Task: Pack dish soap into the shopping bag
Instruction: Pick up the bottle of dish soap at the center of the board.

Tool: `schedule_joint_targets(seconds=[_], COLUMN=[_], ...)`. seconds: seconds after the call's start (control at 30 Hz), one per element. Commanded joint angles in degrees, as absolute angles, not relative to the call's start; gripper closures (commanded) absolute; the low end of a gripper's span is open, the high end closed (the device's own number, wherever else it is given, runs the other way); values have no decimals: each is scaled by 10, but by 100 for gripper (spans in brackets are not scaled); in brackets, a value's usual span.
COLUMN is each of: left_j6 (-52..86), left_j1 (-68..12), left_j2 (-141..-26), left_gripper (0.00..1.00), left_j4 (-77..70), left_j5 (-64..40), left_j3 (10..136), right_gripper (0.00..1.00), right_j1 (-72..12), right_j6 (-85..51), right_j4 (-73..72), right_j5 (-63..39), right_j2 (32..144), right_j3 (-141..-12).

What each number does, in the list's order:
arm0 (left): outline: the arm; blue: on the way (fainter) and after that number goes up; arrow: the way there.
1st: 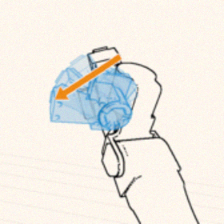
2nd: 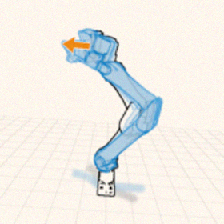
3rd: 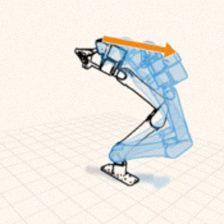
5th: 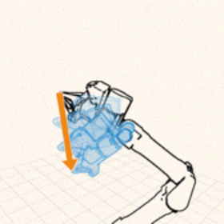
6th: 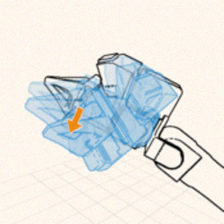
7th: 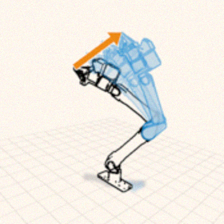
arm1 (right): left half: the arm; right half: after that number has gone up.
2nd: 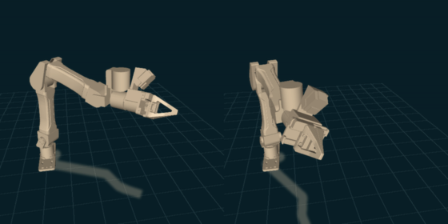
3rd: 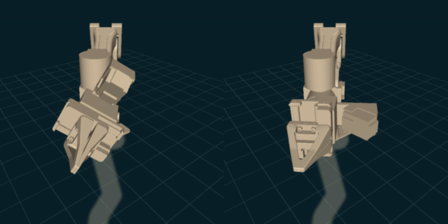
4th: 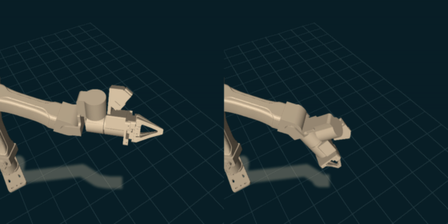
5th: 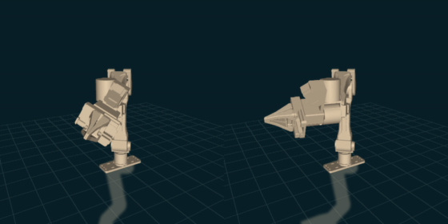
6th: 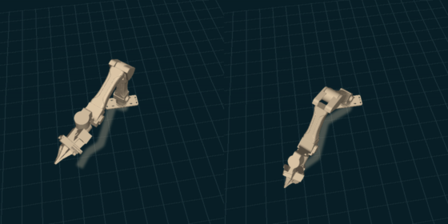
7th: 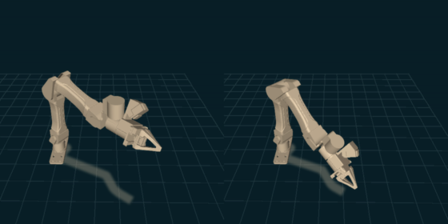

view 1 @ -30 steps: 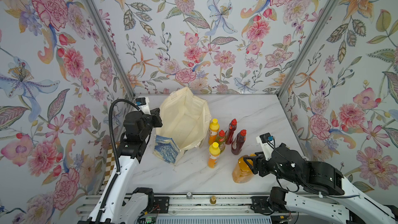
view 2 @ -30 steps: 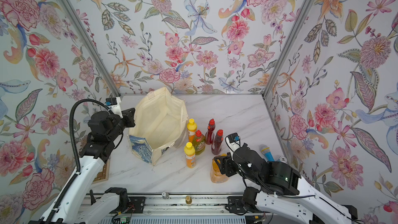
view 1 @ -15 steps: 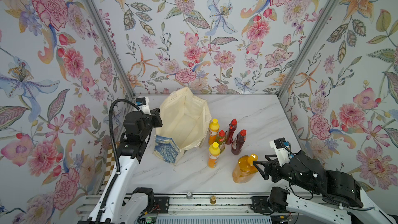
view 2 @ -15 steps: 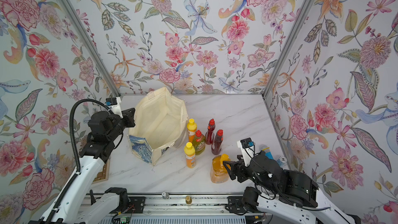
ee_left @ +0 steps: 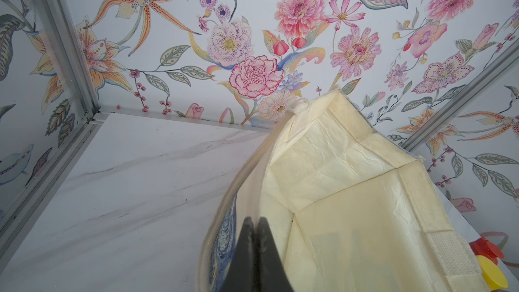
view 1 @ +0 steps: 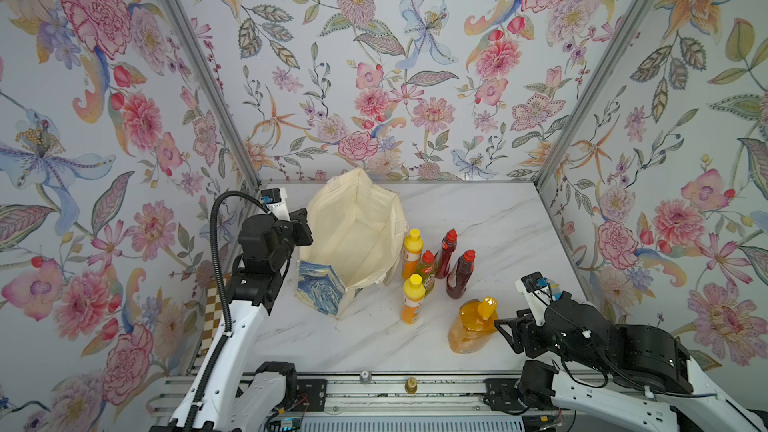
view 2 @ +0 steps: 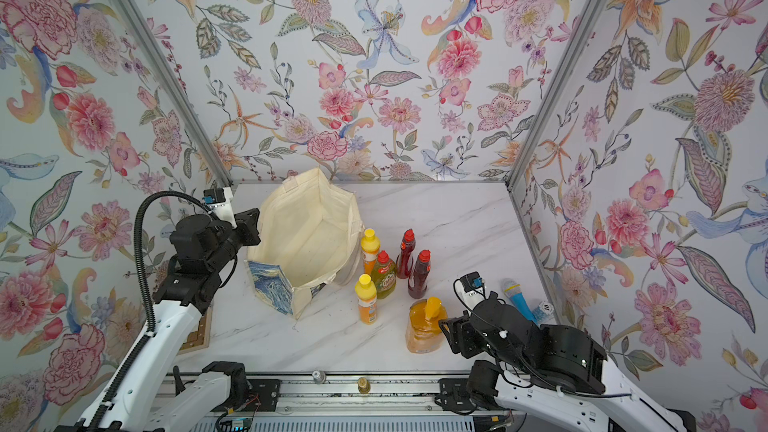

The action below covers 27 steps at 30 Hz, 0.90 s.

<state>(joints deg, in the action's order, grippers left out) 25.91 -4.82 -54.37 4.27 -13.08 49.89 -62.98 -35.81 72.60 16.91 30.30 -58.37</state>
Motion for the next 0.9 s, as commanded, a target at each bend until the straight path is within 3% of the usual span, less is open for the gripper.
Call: schedule_joint_targets(seconds=[0.0,0.37,0.6,0.87], left_j6=[250,248,247,246], left_j1=[-44,-44,-44,-44], left_j2=[-541,-541,-547,-549], left_gripper=[100,100,100,100], left_j4=[44,40,39,39], left_j5=[-126,-129,-137,-141], left_j3=[510,504,508,509], right_gripper=[30,31,41,41], right_j1=[-628,-628,-628,-628], right_j6=[-352,-324,-345,-358], right_j4=[714,638,625,576], right_j5=[178,223,259,272], right_j2=[322,376,383,390], right_j3=[-562,-551,-546,-529])
